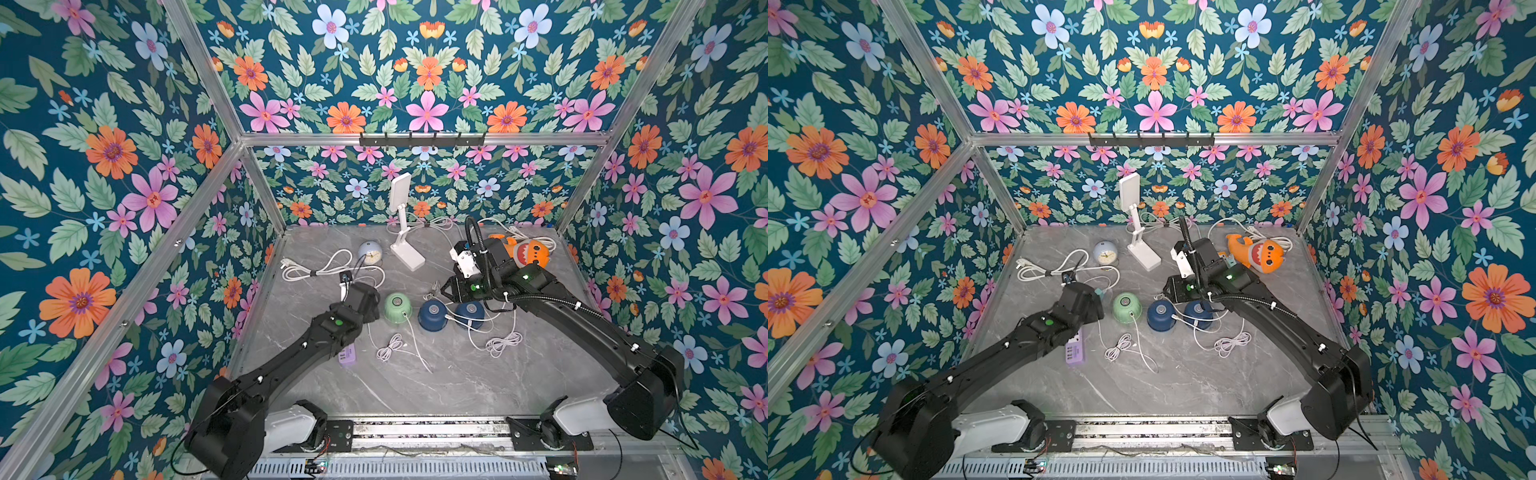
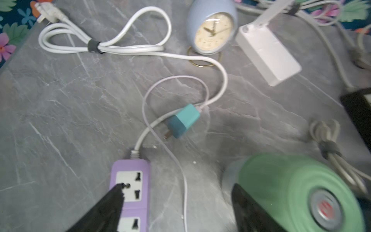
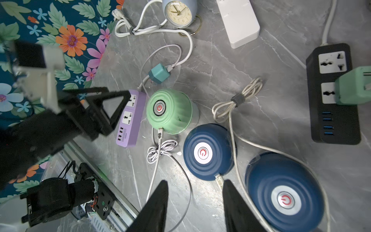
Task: Charge the cordless meat grinders
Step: Pick up the plug from the center of the board.
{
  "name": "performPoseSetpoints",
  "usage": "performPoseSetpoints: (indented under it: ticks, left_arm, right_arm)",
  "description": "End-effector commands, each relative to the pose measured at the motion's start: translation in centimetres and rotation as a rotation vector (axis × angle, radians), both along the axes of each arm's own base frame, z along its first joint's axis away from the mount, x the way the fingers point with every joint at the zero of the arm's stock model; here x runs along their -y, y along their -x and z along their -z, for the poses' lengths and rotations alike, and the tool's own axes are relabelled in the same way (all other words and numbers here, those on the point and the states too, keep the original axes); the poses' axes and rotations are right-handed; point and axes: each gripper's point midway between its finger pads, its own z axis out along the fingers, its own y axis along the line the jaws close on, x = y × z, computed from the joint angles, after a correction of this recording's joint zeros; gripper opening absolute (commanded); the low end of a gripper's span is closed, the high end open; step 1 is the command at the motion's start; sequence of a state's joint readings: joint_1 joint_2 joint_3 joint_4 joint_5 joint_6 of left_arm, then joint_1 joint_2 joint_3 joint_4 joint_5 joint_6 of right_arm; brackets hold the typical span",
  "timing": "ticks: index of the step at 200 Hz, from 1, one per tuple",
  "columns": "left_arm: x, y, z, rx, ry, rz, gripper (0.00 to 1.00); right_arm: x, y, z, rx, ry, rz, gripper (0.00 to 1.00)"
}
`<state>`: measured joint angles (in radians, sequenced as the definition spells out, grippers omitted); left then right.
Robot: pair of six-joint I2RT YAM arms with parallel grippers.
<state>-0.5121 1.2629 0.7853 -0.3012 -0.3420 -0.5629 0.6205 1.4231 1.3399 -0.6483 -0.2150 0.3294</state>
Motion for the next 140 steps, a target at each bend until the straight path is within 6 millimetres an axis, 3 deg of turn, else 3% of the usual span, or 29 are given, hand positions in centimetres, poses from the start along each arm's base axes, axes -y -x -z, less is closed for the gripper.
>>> performPoseSetpoints:
  ticks: [1, 32, 62, 108, 140]
  left_arm:
    - [-0.4, -1.1, 1.3, -0.117, -0.054, 0.077, 0.65]
    - [0.7, -4.6, 2.8, -0.238, -0.152, 0.222, 0.58]
    - [1.5, -6.6, 5.5, -0.333, -0.215, 0.329, 0.54]
    - [1.5, -7.8, 8.2, -0.407, -0.287, 0.391, 0.61]
    - [1.4, -8.0, 9.2, -0.434, -0.303, 0.415, 0.52]
  right_arm:
    - [-0.6, 1.2, 0.0, 0.016, 0.029, -0.045, 0.45]
    - [-1.7, 2.6, 0.2, 0.005, 0.033, -0.096, 0.45]
    - [-1.8, 2.9, 0.1, 0.000, 0.022, -0.102, 0.44]
    - [-1.7, 2.9, 0.3, -0.008, 0.032, -0.100, 0.44]
    - [-2.0, 2.6, 0.3, -0.012, 0.033, -0.100, 0.44]
